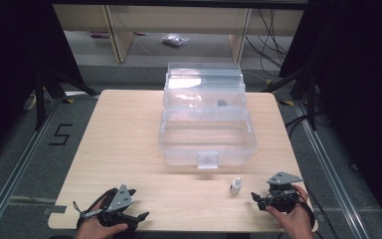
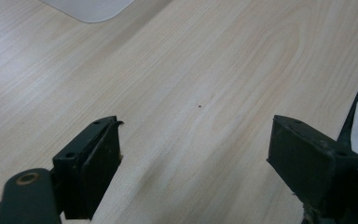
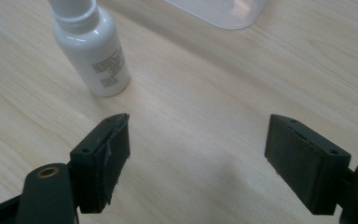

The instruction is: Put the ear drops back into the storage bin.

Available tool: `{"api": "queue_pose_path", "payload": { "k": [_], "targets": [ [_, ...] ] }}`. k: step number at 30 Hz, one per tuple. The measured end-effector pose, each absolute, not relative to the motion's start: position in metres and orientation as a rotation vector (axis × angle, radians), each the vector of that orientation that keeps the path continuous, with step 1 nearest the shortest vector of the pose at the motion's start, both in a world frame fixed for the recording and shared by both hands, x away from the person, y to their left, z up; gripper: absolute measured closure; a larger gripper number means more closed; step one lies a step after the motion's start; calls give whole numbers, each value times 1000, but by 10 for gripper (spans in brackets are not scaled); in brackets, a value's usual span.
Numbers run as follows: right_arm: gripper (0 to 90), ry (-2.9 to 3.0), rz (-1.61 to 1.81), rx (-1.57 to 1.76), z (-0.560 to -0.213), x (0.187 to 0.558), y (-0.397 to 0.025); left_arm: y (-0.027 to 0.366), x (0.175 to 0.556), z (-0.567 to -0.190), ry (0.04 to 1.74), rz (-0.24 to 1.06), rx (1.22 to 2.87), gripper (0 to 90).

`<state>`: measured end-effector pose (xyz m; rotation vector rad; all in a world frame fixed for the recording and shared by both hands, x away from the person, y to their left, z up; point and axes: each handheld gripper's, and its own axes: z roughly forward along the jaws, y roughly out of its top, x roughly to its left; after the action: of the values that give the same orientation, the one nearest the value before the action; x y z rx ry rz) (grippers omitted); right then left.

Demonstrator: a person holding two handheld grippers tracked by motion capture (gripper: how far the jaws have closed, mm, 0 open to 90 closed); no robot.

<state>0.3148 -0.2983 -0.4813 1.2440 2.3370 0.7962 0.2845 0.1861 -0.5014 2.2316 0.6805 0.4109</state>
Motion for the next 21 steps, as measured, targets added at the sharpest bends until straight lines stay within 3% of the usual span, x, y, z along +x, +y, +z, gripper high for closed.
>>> {"api": "queue_pose_path", "payload": {
  "k": [21],
  "targets": [
    [256,2529,674,1126,-455,315,-266,186,285,-502,682,406,2236,165]
  ]
}}
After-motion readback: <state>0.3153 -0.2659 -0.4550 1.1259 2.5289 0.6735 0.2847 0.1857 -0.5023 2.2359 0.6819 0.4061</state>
